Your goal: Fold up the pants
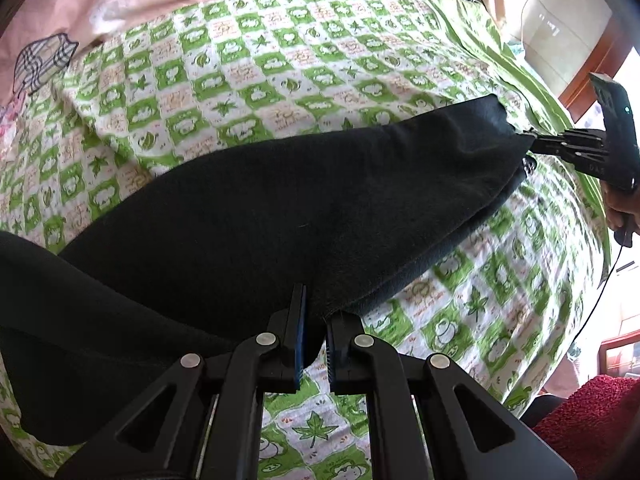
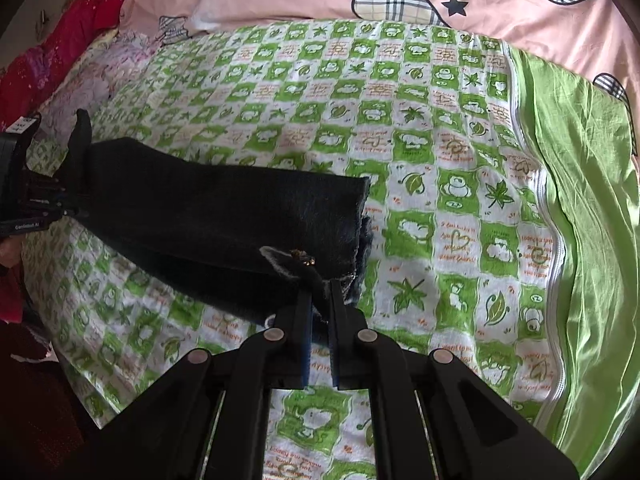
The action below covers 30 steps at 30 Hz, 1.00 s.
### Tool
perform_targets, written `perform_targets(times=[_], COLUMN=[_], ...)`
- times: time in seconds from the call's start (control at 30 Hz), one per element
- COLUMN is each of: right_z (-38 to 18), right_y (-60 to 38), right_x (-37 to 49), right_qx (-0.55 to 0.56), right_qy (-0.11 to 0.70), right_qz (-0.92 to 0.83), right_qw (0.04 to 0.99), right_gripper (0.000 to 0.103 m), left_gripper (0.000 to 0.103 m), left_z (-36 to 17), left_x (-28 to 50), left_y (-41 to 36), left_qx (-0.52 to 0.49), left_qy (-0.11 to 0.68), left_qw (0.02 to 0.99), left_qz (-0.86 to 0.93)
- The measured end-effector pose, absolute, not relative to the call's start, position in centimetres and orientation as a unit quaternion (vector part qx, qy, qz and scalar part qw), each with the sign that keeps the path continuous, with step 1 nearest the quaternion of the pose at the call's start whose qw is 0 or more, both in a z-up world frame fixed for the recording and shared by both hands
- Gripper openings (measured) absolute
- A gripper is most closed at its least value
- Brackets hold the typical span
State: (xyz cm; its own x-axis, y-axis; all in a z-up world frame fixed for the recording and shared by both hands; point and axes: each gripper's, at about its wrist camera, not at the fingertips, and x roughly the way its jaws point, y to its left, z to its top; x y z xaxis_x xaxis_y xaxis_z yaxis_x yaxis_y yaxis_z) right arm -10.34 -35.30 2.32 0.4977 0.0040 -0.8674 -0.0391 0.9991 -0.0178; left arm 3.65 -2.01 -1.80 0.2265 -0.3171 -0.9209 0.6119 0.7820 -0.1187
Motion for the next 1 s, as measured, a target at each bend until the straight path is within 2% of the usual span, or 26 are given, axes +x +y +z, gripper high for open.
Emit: perform_targets(times=[0.2, 0.27, 0.33, 0.37, 0.47, 0.5, 0.53, 0.67, 1.0], right_z=[0.3, 0.3, 1.1, 1.5, 3.1, 3.7, 4.1, 5.0, 2.6], right_y=[-35.5, -35.8, -36.0, -36.1, -35.8, -35.6, -35.2, -33.0, -20.8], right_x=[-10.5, -10.7, -11.3, -11.6, -12.2, -12.3, -12.2, -10.9, -3.7], right_qx=[-0.014, 0.0, 0.018, 0.023, 0.039, 0.047, 0.059, 0.09, 0.079], right_qy=[0.539, 0.542, 0.532, 0.527, 0.496, 0.481, 0.472, 0.45, 0.474], right_qz=[-0.022, -0.033, -0.041, -0.045, -0.059, -0.06, -0.057, -0.026, 0.133], right_qw=[0.842, 0.84, 0.845, 0.848, 0.865, 0.873, 0.878, 0.888, 0.867], right_gripper=[0.01, 0.01, 0.011, 0.016, 0.051, 0.053, 0.053, 0.053, 0.053], left_gripper=[0.017, 0.025, 0.037, 0.04, 0.046, 0.049, 0.054, 0.056, 0.074], left_z=[-3.2, -3.5, -3.6, -3.5, -2.8, -2.5, -2.3, -1.1, 1.6], left_x=[3.1, 2.8, 2.3, 2.1, 1.6, 1.5, 1.4, 1.9, 8.5], left_y=[-2.0, -1.7, -1.0, -0.6, 1.0, 1.6, 2.1, 5.6, 12.9], left_qx=[0.144, 0.143, 0.136, 0.127, 0.106, 0.098, 0.091, 0.041, -0.071], left_qy=[0.562, 0.567, 0.575, 0.578, 0.581, 0.583, 0.586, 0.595, 0.619], left_qw=[0.761, 0.759, 0.755, 0.755, 0.762, 0.764, 0.765, 0.778, 0.78], left_qz=[-0.29, -0.288, -0.284, -0.282, -0.267, -0.259, -0.25, -0.2, -0.055])
